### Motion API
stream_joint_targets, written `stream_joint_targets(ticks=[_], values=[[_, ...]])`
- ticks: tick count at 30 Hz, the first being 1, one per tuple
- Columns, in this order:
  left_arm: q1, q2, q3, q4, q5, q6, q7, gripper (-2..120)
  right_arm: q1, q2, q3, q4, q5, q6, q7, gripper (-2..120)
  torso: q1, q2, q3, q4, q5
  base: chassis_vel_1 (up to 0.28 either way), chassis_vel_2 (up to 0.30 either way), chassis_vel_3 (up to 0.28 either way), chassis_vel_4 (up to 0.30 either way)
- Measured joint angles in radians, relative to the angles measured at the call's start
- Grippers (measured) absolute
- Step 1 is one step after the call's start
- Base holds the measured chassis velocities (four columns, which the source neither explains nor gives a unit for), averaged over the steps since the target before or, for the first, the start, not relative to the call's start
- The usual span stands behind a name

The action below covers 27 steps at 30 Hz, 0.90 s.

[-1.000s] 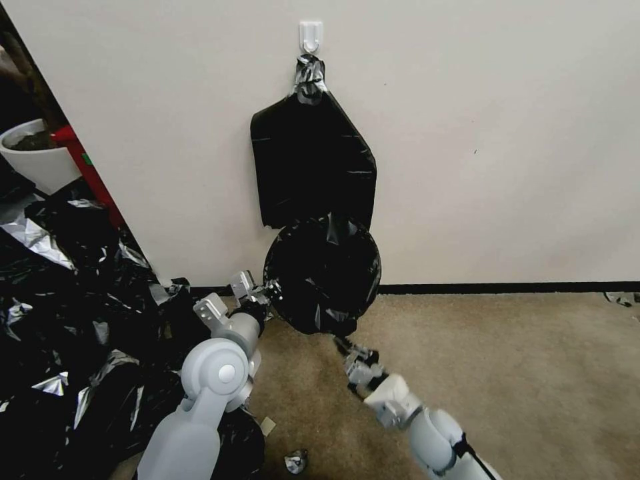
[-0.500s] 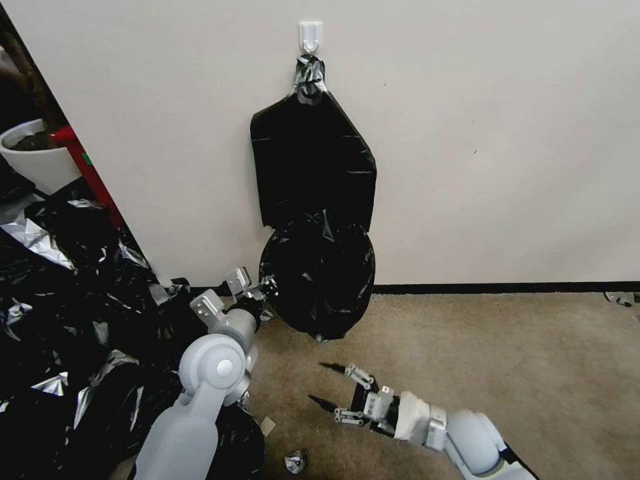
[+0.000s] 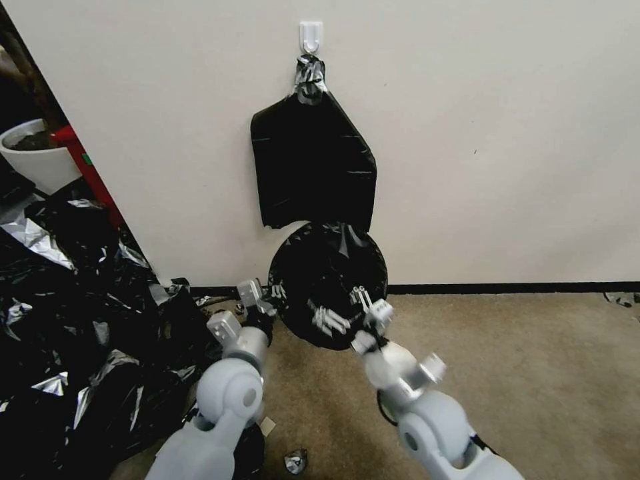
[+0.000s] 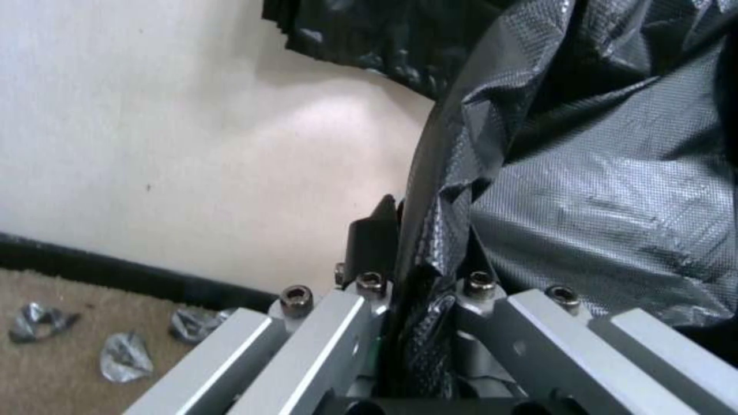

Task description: Place a trash bag onto the trash bin.

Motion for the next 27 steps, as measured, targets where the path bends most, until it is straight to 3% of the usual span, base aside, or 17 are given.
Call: stream_joint_targets(ticks=[5,6,8,15,27], values=[[0.028,0.000,0.013,0.006,0.038,-0.031,0.016,3,0.083,0.060,-0.030,-0.087,0.039,-0.083,0.212,37,0.000,0.000,0.000,0.0000,-0.0001,0.000,0.000,0.000,0.000],[0.028,0.000,0.013,0.006,0.038,-0.031,0.016,3,0.083,0.060,-0.030,-0.087,0.039,-0.083,0.212,37,0.000,0.000,0.000,0.0000,-0.0001,0.000,0.000,0.000,0.000],[0.034,0.004,0.013,0.009,0.042,-0.037,0.019,3,0.127,0.083,-0.045,-0.138,0.045,-0.143,0.320,25,0.000,0.000,0.000,0.0001,-0.0001,0.000,0.000,0.000,0.000],[0.037,0.014,0.011,0.014,0.061,-0.047,0.022,3,0.196,0.111,-0.058,-0.228,0.038,-0.222,0.430,2,0.000,0.000,0.000,0.0001,-0.0001,0.000,0.000,0.000,0.000],[0.035,0.008,0.049,0.061,0.217,-0.119,0.077,3,0.314,0.106,-0.128,-0.320,0.080,-0.465,0.561,0,0.000,0.000,0.000,0.0001,0.0001,0.000,0.000,0.000,0.000]])
